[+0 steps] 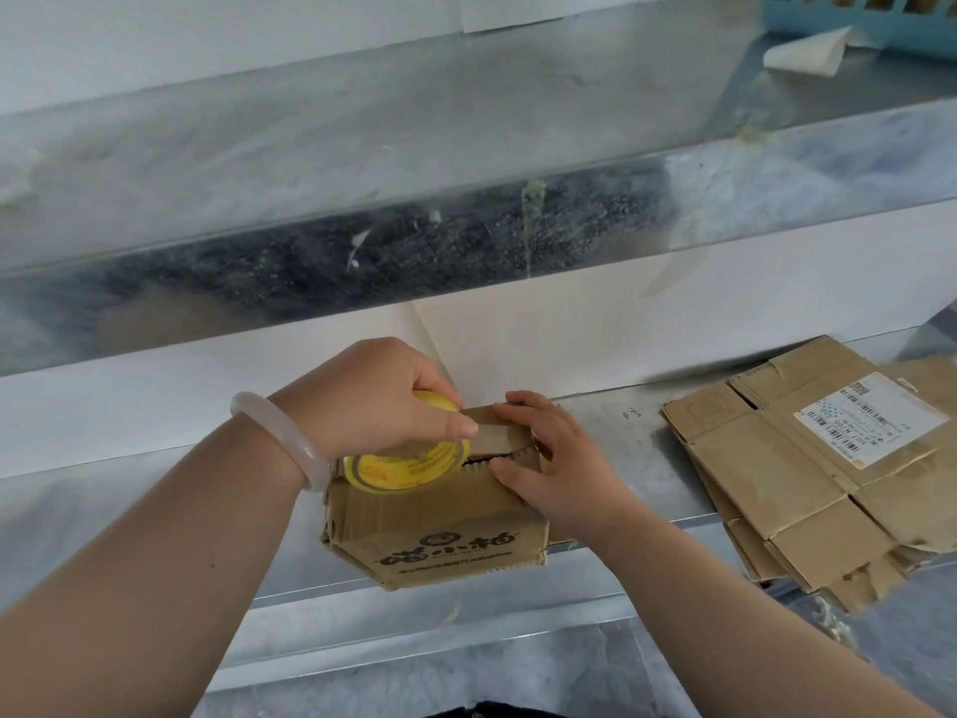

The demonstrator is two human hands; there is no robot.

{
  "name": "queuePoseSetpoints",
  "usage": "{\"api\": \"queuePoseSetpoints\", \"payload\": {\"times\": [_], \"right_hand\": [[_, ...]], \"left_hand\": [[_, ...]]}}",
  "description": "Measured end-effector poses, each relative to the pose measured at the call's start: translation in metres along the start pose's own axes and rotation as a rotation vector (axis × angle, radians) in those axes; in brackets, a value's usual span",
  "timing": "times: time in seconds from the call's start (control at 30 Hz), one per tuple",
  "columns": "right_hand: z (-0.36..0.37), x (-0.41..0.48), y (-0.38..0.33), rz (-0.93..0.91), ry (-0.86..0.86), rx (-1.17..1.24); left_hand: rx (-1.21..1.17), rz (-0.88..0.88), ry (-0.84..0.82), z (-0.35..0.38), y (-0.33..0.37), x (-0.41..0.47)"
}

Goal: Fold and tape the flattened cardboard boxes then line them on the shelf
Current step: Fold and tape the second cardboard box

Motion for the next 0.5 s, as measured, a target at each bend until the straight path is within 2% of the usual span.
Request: {"api": "queuePoseSetpoints", "payload": {"times": [0.2,0.27,0.33,0.5], "right_hand": [[0.0,0.0,-0.002,0.003,-0.033,-0.013],[0.001,-0.001,-0.002,0.002,-0.048,-0.033],[0.0,-0.001,-0.002,0.002,-0.05,-0.042],[0.0,0.0,-0.004,0.01,-0.061,-0.053]], "left_hand": [[0.193,-0.04,-0.034,0.004,-0.02,-0.003],[0.188,-0.035,-0.044,0.006,-0.029,-0.005],[0.119,-0.007,-0.052,0.006,-0.038,-0.007],[-0.255,0.041,-0.033,-0.003,-0.067,-0.023]]}}
Point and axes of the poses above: each hand's wrist, its own x-axis towards the middle knuckle, its own z-axis out of the palm, y = z × x, the point moved 9 cm from there along x, towards the middle knuckle, and after that the axes turned 11 degrees about -z, right-handed, at the moved point
